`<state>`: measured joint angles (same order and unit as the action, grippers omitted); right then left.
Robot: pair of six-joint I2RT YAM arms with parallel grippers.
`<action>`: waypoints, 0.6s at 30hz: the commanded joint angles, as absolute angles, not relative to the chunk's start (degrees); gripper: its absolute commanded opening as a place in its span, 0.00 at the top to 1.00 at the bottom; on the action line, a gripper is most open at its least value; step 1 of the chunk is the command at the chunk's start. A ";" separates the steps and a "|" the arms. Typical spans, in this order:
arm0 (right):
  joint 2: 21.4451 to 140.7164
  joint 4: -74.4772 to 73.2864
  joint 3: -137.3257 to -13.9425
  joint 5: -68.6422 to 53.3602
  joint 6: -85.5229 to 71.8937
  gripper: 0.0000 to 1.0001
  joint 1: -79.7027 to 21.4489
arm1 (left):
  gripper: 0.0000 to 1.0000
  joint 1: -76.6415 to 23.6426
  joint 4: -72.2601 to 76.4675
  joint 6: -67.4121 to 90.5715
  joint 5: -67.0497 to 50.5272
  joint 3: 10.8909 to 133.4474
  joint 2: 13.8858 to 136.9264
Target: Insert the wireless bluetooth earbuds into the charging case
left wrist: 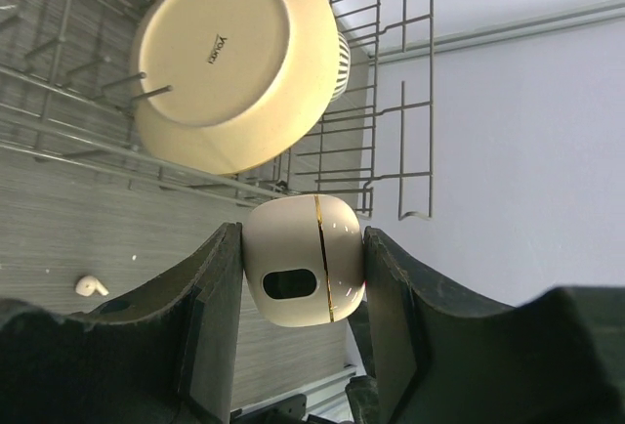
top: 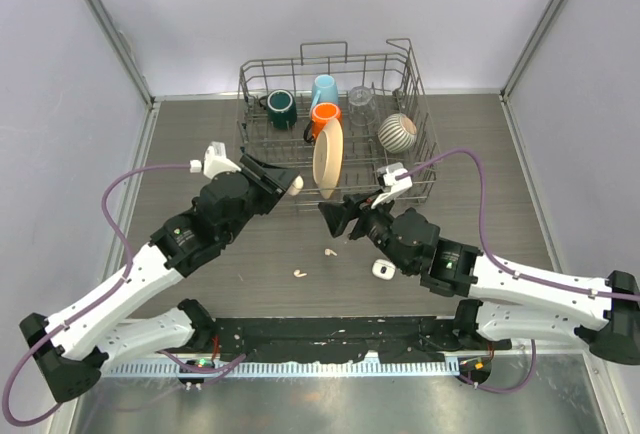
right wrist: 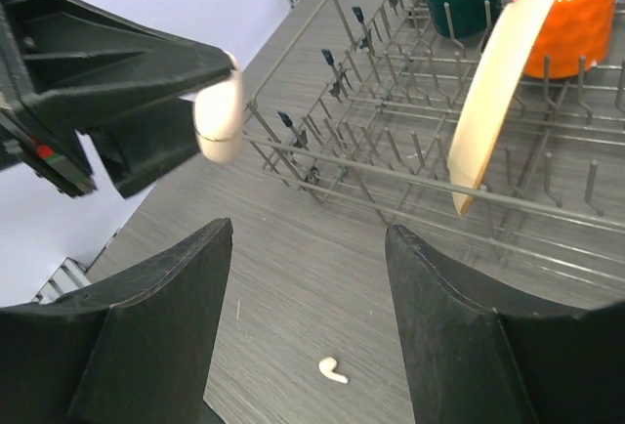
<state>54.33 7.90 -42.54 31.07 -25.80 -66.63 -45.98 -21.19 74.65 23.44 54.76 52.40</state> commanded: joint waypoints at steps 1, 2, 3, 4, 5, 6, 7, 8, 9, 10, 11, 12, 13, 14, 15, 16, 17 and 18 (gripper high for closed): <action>56.50 22.47 -43.60 35.60 -21.19 0.32 -68.38 | 0.95 -48.51 -16.52 79.01 29.79 55.55 53.79; 57.04 23.63 -43.59 35.42 -20.05 0.33 -68.90 | 0.95 -48.69 -16.35 79.36 30.23 55.37 53.88; 57.48 24.86 -43.68 34.72 -19.34 0.33 -68.99 | 0.95 -48.78 -16.09 79.54 30.41 55.20 53.88; 58.44 27.22 -43.59 34.37 -18.90 0.33 -69.26 | 0.94 -48.87 -15.91 79.54 30.41 55.02 53.96; 58.80 27.85 -43.77 33.67 -18.64 0.34 -69.34 | 0.94 -48.87 -15.39 79.63 30.41 54.76 53.96; 59.32 28.04 -44.12 33.49 -18.63 0.34 -69.35 | 0.94 -48.87 -15.03 79.80 30.32 54.67 53.96; 60.11 27.69 -45.08 33.57 -18.72 0.35 -69.35 | 0.93 -48.87 -14.77 79.80 30.24 54.58 53.96; 61.25 27.34 -45.61 33.57 -18.81 0.36 -69.26 | 0.93 -48.87 -14.07 79.80 30.06 54.41 54.05; 61.96 26.99 -46.14 33.75 -19.24 0.36 -69.34 | 0.93 -48.87 -13.98 79.89 29.88 54.49 54.14; 62.48 26.63 -46.75 33.84 -19.42 0.36 -69.35 | 0.93 -48.87 -13.89 79.89 29.62 54.58 54.23; 63.27 27.07 -46.84 33.84 -19.42 0.36 -69.35 | 0.93 -48.87 -13.89 79.89 29.36 54.84 54.49; 63.63 27.51 -46.76 34.10 -19.60 0.36 -69.35 | 0.93 -48.87 -13.80 79.98 28.66 54.84 54.67; 63.89 28.73 -46.58 34.19 -19.51 0.37 -69.35 | 0.93 -48.87 -13.62 80.07 28.30 54.84 54.75; 64.33 29.35 -46.58 34.19 -19.34 0.37 -69.35 | 0.93 -48.87 -13.45 80.24 27.95 54.67 54.93; 64.86 29.79 -46.58 34.36 -19.25 0.37 -69.35 | 0.93 -48.87 -13.45 80.33 27.60 54.58 55.02; 65.21 30.32 -46.93 34.54 -19.07 0.37 -69.35 | 0.93 -48.95 -13.36 80.51 27.34 54.41 54.93; 65.39 30.32 -47.19 34.80 -18.99 0.37 -69.35 | 0.93 -48.96 -13.10 80.51 27.25 54.32 54.93; 66.00 29.97 -47.89 35.07 -18.72 0.37 -69.43 | 0.93 -48.96 -13.10 80.59 27.25 54.14 55.02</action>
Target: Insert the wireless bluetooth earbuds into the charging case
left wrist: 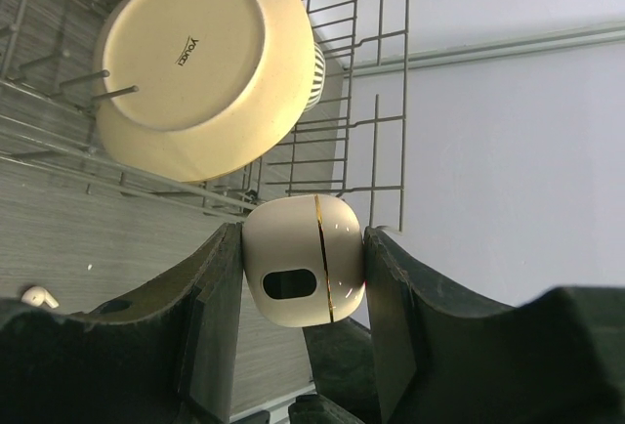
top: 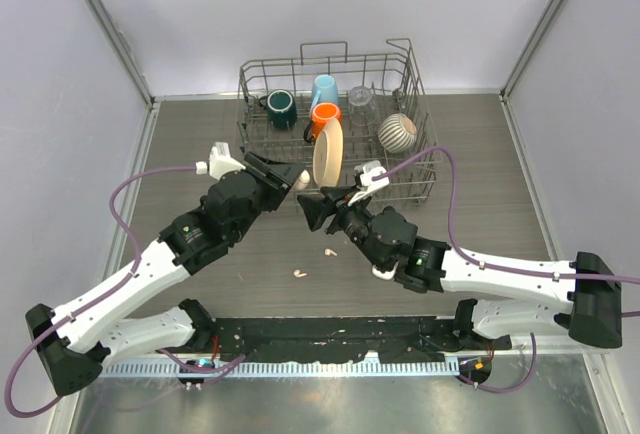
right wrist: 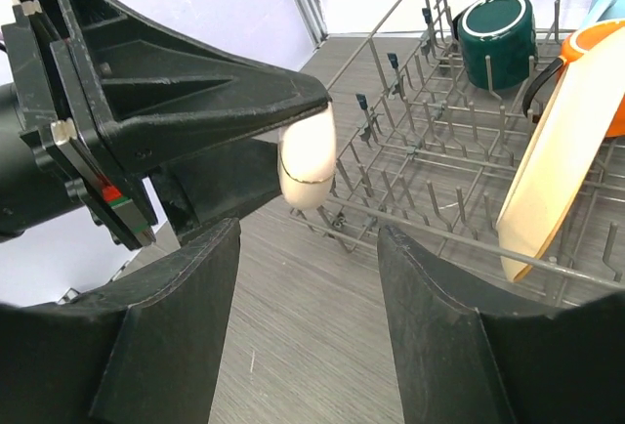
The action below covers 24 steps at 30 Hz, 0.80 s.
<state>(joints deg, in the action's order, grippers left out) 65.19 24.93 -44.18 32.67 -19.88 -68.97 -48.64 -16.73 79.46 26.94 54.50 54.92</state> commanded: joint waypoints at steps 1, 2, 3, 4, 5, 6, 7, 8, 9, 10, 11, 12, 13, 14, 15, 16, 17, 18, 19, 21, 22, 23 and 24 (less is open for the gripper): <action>66.18 29.71 -48.25 35.68 -18.55 0.37 -69.35 | 0.93 -48.96 -13.10 80.60 27.25 53.97 54.93; 66.44 29.71 -48.51 36.21 -18.46 0.37 -69.35 | 0.93 -48.96 -12.83 80.60 27.07 53.79 54.84; 66.97 29.53 -48.78 36.21 -18.46 0.38 -69.35 | 0.93 -48.96 -12.66 80.60 26.81 53.88 54.93; 67.23 29.62 -49.04 36.12 -18.37 0.38 -69.26 | 0.93 -48.96 -12.57 80.68 26.63 53.96 54.93; 67.41 29.71 -49.22 36.12 -18.28 0.39 -69.17 | 0.93 -48.96 -12.48 80.68 26.37 53.96 55.02; 67.76 29.79 -49.57 35.86 -18.37 0.39 -69.08 | 0.93 -48.96 -12.31 80.68 26.19 53.88 55.02; 68.20 29.79 -49.57 35.86 -18.46 0.40 -68.82 | 0.93 -48.96 -11.70 80.68 25.84 53.88 55.02; 68.29 29.53 -49.74 35.95 -18.89 0.41 -68.56 | 0.93 -49.04 -11.52 80.60 25.67 53.79 55.11; 68.47 28.92 -50.27 35.25 -19.07 0.44 -68.38 | 0.93 -48.96 -11.34 80.68 25.58 53.79 55.28; 68.73 28.66 -50.45 34.90 -19.42 0.45 -68.12 | 0.93 -49.04 -11.16 80.68 25.23 53.79 55.37; 68.73 28.57 -50.62 34.63 -19.77 0.46 -67.77 | 0.93 -49.04 -10.90 80.68 25.14 53.79 55.37; 68.99 28.56 -50.71 34.37 -19.86 0.47 -67.59 | 0.93 -48.96 -10.90 80.77 25.05 53.79 55.46; 69.17 28.48 -50.71 34.19 -19.95 0.48 -67.50 | 0.93 -48.96 -10.55 80.77 24.87 53.79 55.55; 69.26 28.56 -50.71 34.19 -19.95 0.49 -67.15 | 0.94 -49.04 -10.37 80.77 24.70 53.79 55.55; 69.26 28.48 -50.71 34.19 -20.30 0.51 -67.06 | 0.94 -49.04 -10.28 80.68 24.61 53.79 55.55; 69.26 28.56 -50.63 33.67 -20.39 0.51 -66.80 | 0.94 -49.04 -10.02 80.60 24.52 53.79 55.55; 69.34 28.65 -50.54 33.40 -20.65 0.51 -66.36 | 0.94 -49.04 -9.85 80.60 24.26 53.79 55.55; 69.52 28.83 -50.45 33.22 -21.09 0.51 -66.18 | 0.94 -49.13 -9.58 80.51 24.08 53.79 55.46; 69.61 28.92 -50.36 32.87 -21.35 0.51 -65.92 | 0.94 -49.13 -9.58 80.42 24.00 53.79 55.46; 69.70 28.92 -50.36 32.43 -21.88 0.53 -65.31 | 0.94 -49.13 -9.41 80.42 23.73 53.96 55.55; 69.78 29.09 -50.45 31.91 -21.88 0.54 -65.22 | 0.95 -49.04 -9.14 80.25 23.64 53.96 55.63; 69.87 29.27 -50.19 31.82 -21.88 0.55 -65.13 | 0.95 -49.04 -8.97 80.24 23.56 53.88 55.63; 69.96 29.62 -50.19 31.64 -22.32 0.55 -64.78 | 0.95 -49.04 -8.79 80.33 23.29 53.88 55.63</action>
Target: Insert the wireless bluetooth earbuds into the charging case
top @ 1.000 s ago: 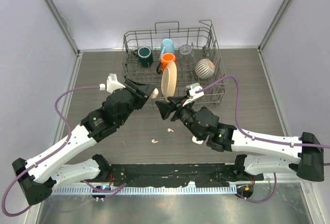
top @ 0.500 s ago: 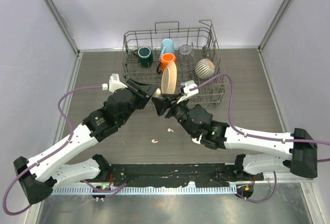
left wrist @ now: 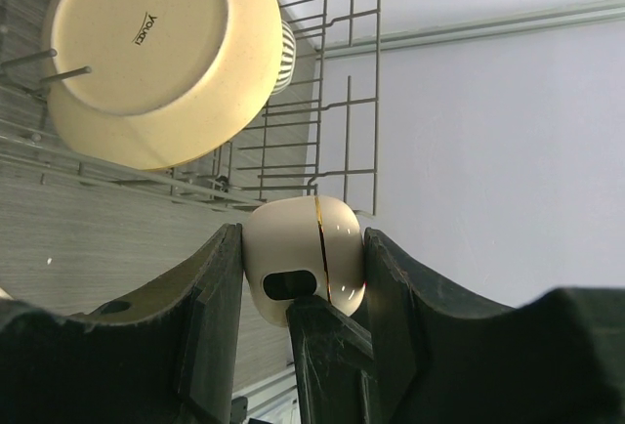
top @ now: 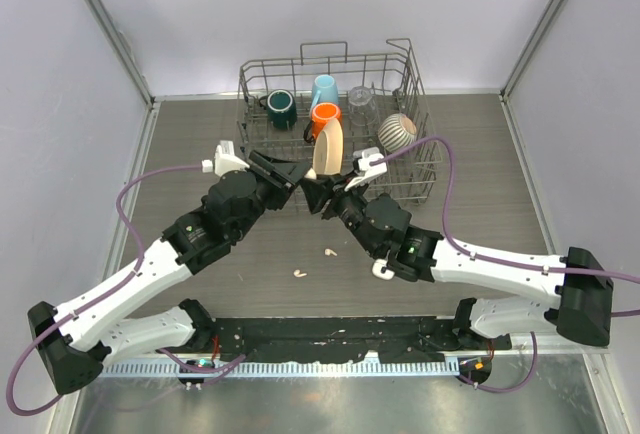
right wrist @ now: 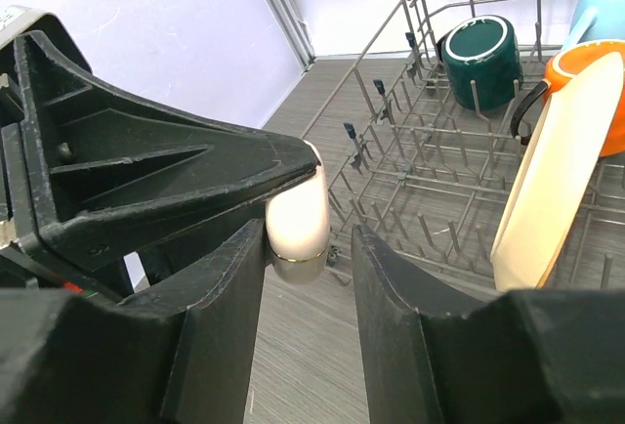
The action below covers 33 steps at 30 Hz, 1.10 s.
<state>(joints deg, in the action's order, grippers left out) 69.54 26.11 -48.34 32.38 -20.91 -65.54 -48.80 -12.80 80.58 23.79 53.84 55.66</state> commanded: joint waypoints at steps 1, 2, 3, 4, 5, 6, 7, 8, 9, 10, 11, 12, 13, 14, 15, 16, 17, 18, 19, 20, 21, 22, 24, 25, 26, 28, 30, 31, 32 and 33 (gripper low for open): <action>70.05 29.62 -50.19 31.29 -22.59 0.56 -64.69 | 0.95 -49.13 -8.53 80.25 23.20 53.70 55.63; 70.14 29.71 -50.19 30.59 -22.59 0.57 -64.60 | 0.95 -49.22 -8.44 80.24 23.12 53.79 55.72; 70.22 29.71 -50.27 30.24 -22.67 0.57 -64.60 | 0.95 -49.13 -8.26 80.16 22.85 53.70 55.81; 70.31 29.88 -50.19 30.15 -22.68 0.57 -64.60 | 0.95 -49.22 -8.09 80.24 22.76 53.70 55.90; 70.40 29.97 -50.19 29.89 -22.85 0.57 -64.51 | 0.95 -49.22 -8.00 80.24 22.68 53.61 55.81; 70.66 29.97 -50.36 29.71 -22.85 0.57 -64.42 | 0.95 -49.22 -7.91 80.16 22.59 53.53 55.98; 70.66 29.88 -50.36 29.71 -22.94 0.57 -64.34 | 0.95 -49.22 -7.74 80.24 22.41 53.53 55.90; 70.84 29.97 -50.36 29.53 -23.03 0.57 -64.34 | 0.95 -49.22 -7.73 80.33 22.41 53.53 55.90; 70.93 30.32 -50.36 29.53 -23.11 0.57 -64.25 | 0.95 -49.22 -7.56 80.42 22.33 53.35 55.90; 71.01 30.32 -50.36 29.44 -23.20 0.57 -64.07 | 0.95 -49.22 -7.47 80.42 22.24 53.35 55.90; 70.93 30.24 -50.36 29.27 -23.38 0.60 -63.99 | 0.95 -49.22 -7.38 80.42 22.24 53.26 55.81; 71.01 30.32 -50.36 29.18 -23.47 0.64 -63.90 | 0.96 -49.31 -7.38 80.25 22.24 53.26 55.64; 71.02 30.32 -50.27 29.18 -23.47 0.68 -63.81 | 0.96 -49.31 -7.47 80.33 22.32 53.17 55.63; 70.75 30.58 -50.19 29.27 -23.38 0.71 -63.81 | 0.96 -49.22 -7.38 80.33 22.41 53.00 55.46; 70.58 30.67 -50.10 29.09 -23.38 0.72 -63.81 | 0.96 -49.22 -7.38 80.33 22.50 52.91 55.20; 70.23 30.67 -50.01 29.27 -23.38 0.72 -63.81 | 0.96 -49.31 -7.47 80.25 22.59 52.82 55.02; 70.05 31.02 -49.66 29.35 -23.29 0.72 -63.81 | 0.96 -49.22 -7.38 80.33 22.76 52.74 54.93; 69.70 31.11 -49.48 29.27 -23.20 0.72 -63.72 | 0.96 -49.22 -7.38 80.25 22.85 52.47 54.93; 69.52 31.37 -49.31 29.09 -23.12 0.78 -63.81 | 0.96 -49.22 -7.38 80.33 22.85 52.38 54.76; 69.00 31.72 -49.05 29.18 -22.94 0.85 -63.81 | 0.96 -49.31 -7.38 80.33 22.85 52.30 54.67; 68.82 31.73 -49.13 29.18 -22.85 0.91 -63.81 | 0.95 -49.22 -7.38 80.33 22.76 52.21 54.58; 68.64 31.73 -49.13 28.48 -22.85 0.99 -63.72 | 0.93 -49.31 -7.30 79.98 22.68 52.21 54.58; 68.20 30.42 -50.00 26.38 -23.11 0.99 -63.20 | 0.72 -49.31 -6.42 79.28 22.41 51.77 54.41; 67.94 29.71 -50.36 23.76 -23.90 0.99 -62.93 | 0.63 -49.22 -6.16 78.15 22.41 51.59 54.40; 67.59 28.23 -51.14 22.86 -24.34 0.99 -62.67 | 0.44 -49.31 -4.93 76.92 22.41 51.16 54.06; 66.71 26.29 -51.85 21.45 -25.57 0.99 -61.79 | 0.26 -49.22 -3.87 74.02 23.20 50.63 53.53; 65.05 23.48 -52.12 18.82 -26.80 0.99 -61.00 | 0.00 -49.22 -0.47 67.26 24.17 49.31 52.30; 64.34 22.25 -52.21 17.76 -28.11 0.99 -59.78 | 0.00 -49.13 -0.27 64.45 24.95 48.87 51.77; 63.47 19.89 -52.12 15.14 -28.99 0.99 -58.90 | 0.00 -48.96 2.00 59.55 25.05 48.35 50.38; 61.80 18.82 -52.12 13.20 -29.44 0.99 -58.02 | 0.01 -48.87 3.15 56.11 25.05 48.17 49.84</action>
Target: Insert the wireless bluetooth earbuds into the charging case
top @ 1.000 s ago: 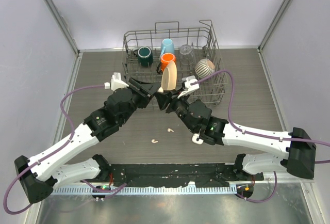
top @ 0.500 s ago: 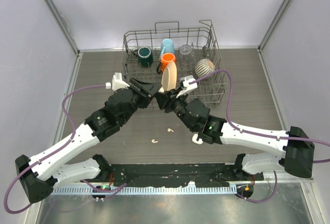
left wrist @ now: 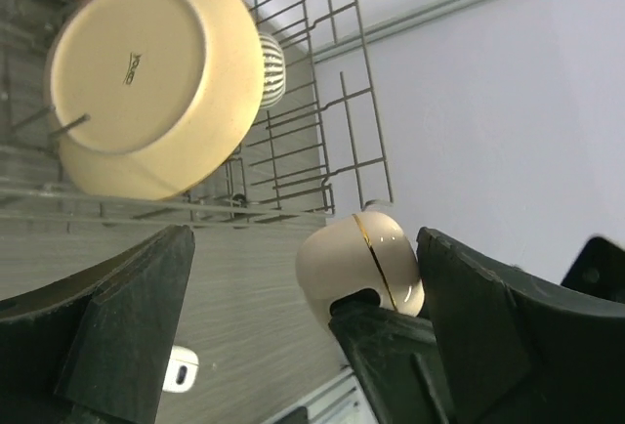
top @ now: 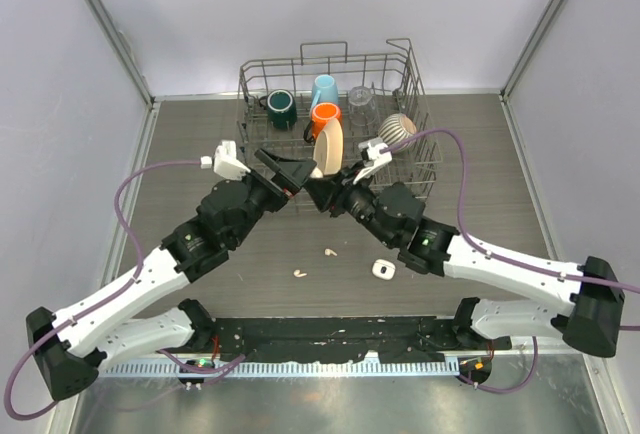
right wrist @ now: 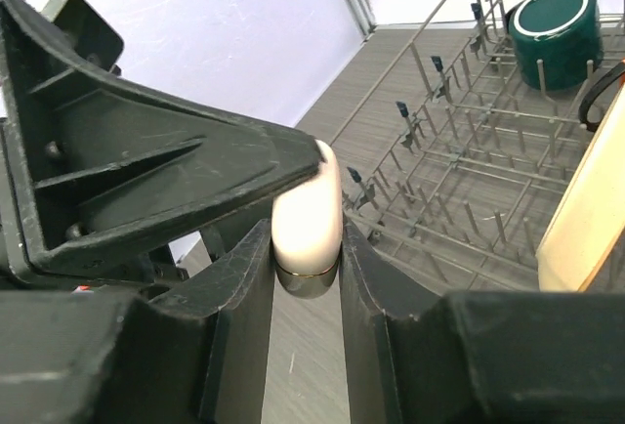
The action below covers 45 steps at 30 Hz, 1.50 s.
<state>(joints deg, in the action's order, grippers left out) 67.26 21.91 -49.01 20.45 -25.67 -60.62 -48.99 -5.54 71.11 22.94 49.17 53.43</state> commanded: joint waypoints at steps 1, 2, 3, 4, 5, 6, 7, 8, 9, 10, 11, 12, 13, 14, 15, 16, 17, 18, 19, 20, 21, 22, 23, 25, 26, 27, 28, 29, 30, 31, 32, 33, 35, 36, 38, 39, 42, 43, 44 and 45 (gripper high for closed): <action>60.74 16.72 -52.03 11.44 -30.84 0.99 -56.01 | 0.00 -48.69 4.30 52.86 24.00 47.99 49.14; 59.78 15.39 -51.60 7.86 -31.46 0.99 -55.03 | 0.00 -48.52 4.74 46.73 23.65 48.25 48.09; 58.81 14.25 -51.50 6.08 -31.99 0.99 -53.80 | 0.00 -47.82 5.27 43.36 22.60 48.43 47.64; 56.71 11.72 -51.42 3.72 -32.43 0.99 -51.53 | 0.00 -47.29 5.27 40.29 19.46 48.95 47.20; 56.08 10.21 -51.68 1.52 -32.61 0.99 -50.46 | 0.00 -46.76 2.92 37.30 18.82 50.61 46.85; 55.29 8.54 -52.11 -3.55 -32.78 0.99 -49.32 | 0.00 -45.71 2.47 31.78 17.50 51.23 46.32; 54.24 6.87 -52.55 -5.60 -32.70 0.99 -48.35 | 0.00 -45.09 2.37 28.42 15.49 51.85 46.14; 53.79 3.90 -53.60 -7.54 -32.70 0.99 -46.60 | 0.00 -44.65 1.15 26.30 13.55 52.81 46.06; 53.44 2.30 -54.22 -10.78 -32.61 0.99 -45.89 | 0.00 -43.87 0.88 21.67 12.32 53.26 46.23; 53.09 -1.20 -55.53 -11.94 -32.61 0.99 -45.27 | 0.00 -43.68 0.53 18.92 10.48 53.61 46.32; 52.91 -2.45 -56.16 -13.26 -32.61 0.99 -43.96 | 0.00 -43.68 0.53 16.29 5.67 53.61 46.41; 52.82 -3.59 -56.77 -16.06 -33.04 0.99 -43.25 | 0.00 -43.59 0.96 9.91 3.28 53.09 46.41; 53.00 -5.60 -57.39 -18.00 -33.48 0.99 -42.46 | 0.00 -43.68 1.92 7.41 0.38 52.30 46.15; 53.35 -6.32 -58.70 -19.93 -33.92 0.99 -41.58 | 0.00 -43.59 4.63 4.69 -4.52 49.95 45.62; 53.70 -6.76 -59.23 -21.78 -34.88 0.99 -39.92 | 0.00 -43.68 6.66 2.74 -7.27 48.44 44.83; 53.88 -7.20 -59.93 -26.15 -35.15 0.99 -39.29 | 0.00 -43.59 9.03 0.81 -9.38 46.77 43.26; 54.40 -7.21 -60.12 -28.19 -35.33 0.99 -38.77 | 0.00 -43.68 12.79 1.57 -10.80 44.76 42.55; 54.58 -7.29 -60.29 -30.13 -35.33 0.99 -37.89 | 0.00 -43.59 13.35 2.63 -13.07 44.65 42.37; 54.84 -7.21 -60.55 -32.58 -35.33 0.99 -37.45 | 0.00 -43.68 13.01 5.07 -14.49 45.87 42.36; 55.02 -7.12 -60.56 -34.00 -35.33 0.99 -37.18 | 0.00 -43.59 11.88 6.40 -16.50 46.66 43.06; 55.45 -6.86 -60.56 -35.06 -34.98 0.99 -36.83 | 0.00 -43.68 11.43 8.68 -18.09 47.54 43.68; 55.37 -6.25 -60.21 -36.03 -33.94 0.99 -36.83 | 0.00 -43.59 10.82 11.31 -17.76 49.03 44.38; 55.28 -5.89 -59.94 -37.34 -33.58 0.99 -36.83 | 0.00 -43.51 10.64 15.95 -17.67 49.74 45.69; 54.93 -5.19 -59.33 -37.88 -32.27 0.99 -36.83 | 0.00 -43.24 11.51 20.02 -19.85 51.67 47.28; 54.67 -4.84 -58.98 -38.14 -32.08 0.99 -36.83 | 0.00 -42.89 12.47 24.65 -20.82 52.11 49.03; 54.23 -4.40 -58.63 -38.23 -31.91 0.99 -36.83 | 0.01 -42.63 13.26 26.35 -22.14 52.47 49.74; 54.05 -3.61 -58.10 -38.32 -31.90 0.99 -36.83 | 0.03 -42.19 14.23 27.93 -24.58 53.43 50.53; 53.79 -3.26 -57.83 -38.58 -31.90 0.99 -36.83 | 0.04 -41.84 14.33 30.73 -25.74 53.96 52.02; 53.70 -2.73 -57.57 -38.93 -31.90 0.99 -36.83 | 0.07 -40.97 14.59 32.41 -26.53 54.23 52.64; 53.27 -1.42 -56.87 -39.28 -31.99 0.99 -36.83 | 0.09 -40.52 15.46 33.91 -29.07 54.58 53.43; 52.91 -0.80 -56.43 -39.37 -32.34 0.99 -36.83 | 0.11 -40.17 16.08 36.97 -30.31 54.49 54.48; 52.74 -0.27 -56.16 -39.46 -32.43 0.99 -36.83 | 0.14 -39.21 16.87 38.74 -31.28 54.41 55.01; 51.77 1.75 -55.11 -39.38 -32.26 0.99 -36.83 | 0.18 -38.41 20.03 42.08 -34.44 53.44 55.81; 51.42 2.45 -54.76 -39.11 -32.26 0.99 -36.83 | 0.23 -37.80 21.17 44.88 -35.67 52.74 56.51; 50.54 2.81 -54.14 -38.67 -31.91 0.99 -36.83 | 0.29 -37.53 23.99 47.45 -38.13 52.30 57.13; 50.54 3.07 -53.97 -38.67 -31.64 0.99 -36.83 | 0.33 -37.44 25.39 49.29 -38.93 51.95 57.65; 50.27 3.08 -53.70 -38.32 -31.55 0.99 -36.74 | 0.39 -37.35 25.84 50.80 -41.65 52.21 58.62; 50.27 3.08 -53.53 -38.23 -31.47 0.99 -36.83 | 0.40 -37.35 25.49 51.15 -42.18 52.38 59.06; 50.36 3.08 -53.53 -38.06 -31.46 0.99 -36.74 | 0.40 -37.35 25.23 51.15 -42.71 52.56 59.24; 50.45 3.08 -53.53 -37.88 -31.55 0.99 -36.83 | 0.41 -37.35 25.22 51.15 -44.02 52.56 59.41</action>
<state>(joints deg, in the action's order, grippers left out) 51.22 -0.71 -53.49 -37.82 -32.49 -36.99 -37.52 21.04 47.29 -37.65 52.01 58.83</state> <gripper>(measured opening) 0.345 0.602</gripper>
